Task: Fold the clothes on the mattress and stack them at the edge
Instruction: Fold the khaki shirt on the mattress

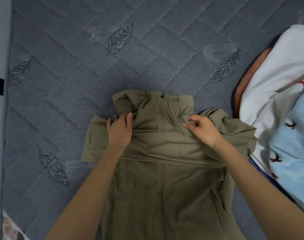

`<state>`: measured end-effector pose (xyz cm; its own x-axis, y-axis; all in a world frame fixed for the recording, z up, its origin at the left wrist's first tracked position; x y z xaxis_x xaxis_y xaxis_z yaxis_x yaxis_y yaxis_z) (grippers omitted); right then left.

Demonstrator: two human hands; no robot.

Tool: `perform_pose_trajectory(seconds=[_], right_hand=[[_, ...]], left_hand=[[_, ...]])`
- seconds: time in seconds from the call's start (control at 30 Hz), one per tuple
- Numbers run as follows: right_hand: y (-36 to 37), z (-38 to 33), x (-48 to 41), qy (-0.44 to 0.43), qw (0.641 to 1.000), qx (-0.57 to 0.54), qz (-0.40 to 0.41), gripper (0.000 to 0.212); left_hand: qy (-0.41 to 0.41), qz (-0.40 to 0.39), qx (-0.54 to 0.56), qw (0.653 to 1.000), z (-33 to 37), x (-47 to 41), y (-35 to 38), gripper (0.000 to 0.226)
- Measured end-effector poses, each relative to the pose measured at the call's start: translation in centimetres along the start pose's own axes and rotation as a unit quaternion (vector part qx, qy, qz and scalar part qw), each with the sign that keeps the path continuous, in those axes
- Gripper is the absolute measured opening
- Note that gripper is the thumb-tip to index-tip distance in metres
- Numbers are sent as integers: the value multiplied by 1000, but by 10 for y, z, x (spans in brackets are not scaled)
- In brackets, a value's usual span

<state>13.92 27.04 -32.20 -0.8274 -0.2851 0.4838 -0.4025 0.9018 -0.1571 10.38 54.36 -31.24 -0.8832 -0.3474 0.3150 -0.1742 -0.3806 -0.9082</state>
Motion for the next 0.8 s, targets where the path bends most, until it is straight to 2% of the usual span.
perform_pose_trajectory(seconds=[0.1,0.2,0.23,0.3,0.33,0.4,0.43,0.53,0.57,0.63,0.67,0.73,0.8], right_hand=[[5,13,14,30,998,4,-53,36],[12,21,22,46,991,92,-90,20],[13,25,24,51,986,124,-97,15],[15,29,27,63,980,148,-114,18],[16,29,29,66,981,140,-119,20],[14,31,29,84,987,81,-113,17],[10,34,29,93,990,39,-99,23],[-13,40,29,144,985,-92,-2,41],[-18,47,28,166,977,-131,24,57],[-24,54,22,198,957,-198,69,97],[-24,53,16,204,949,-225,84,105],[-25,48,3,201,940,-253,108,105],[-24,43,-9,200,934,-270,122,97]], left_hand=[[-62,30,66,995,-13,3,-8,49],[-101,61,95,988,-15,-5,-16,46],[-114,46,106,987,-13,-11,-13,56],[-139,-29,140,980,-13,-26,2,78],[-138,-69,151,976,-11,-33,12,80],[-108,-116,131,979,-5,-43,24,68],[-100,-114,113,982,-4,-46,23,58],[-100,-57,71,991,-3,-45,12,27],[-99,-46,60,992,-3,-44,10,23],[-98,-28,49,994,-4,-42,7,27],[-102,-26,50,993,-5,-41,7,33],[-111,-36,48,992,-6,-41,10,50],[-112,-34,19,993,-6,-45,10,48]])
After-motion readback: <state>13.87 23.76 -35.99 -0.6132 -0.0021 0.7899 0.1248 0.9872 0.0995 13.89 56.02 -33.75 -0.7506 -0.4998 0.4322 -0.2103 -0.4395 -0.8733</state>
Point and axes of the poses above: each hand's wrist, its own x-axis away from the middle knuckle, its own y-axis out of the palm, z = x × y, the point moved 10 cm from there along -x, towards the middle knuckle, and after that the axes turned 11 degrees about -x, right-handed, at the moved point
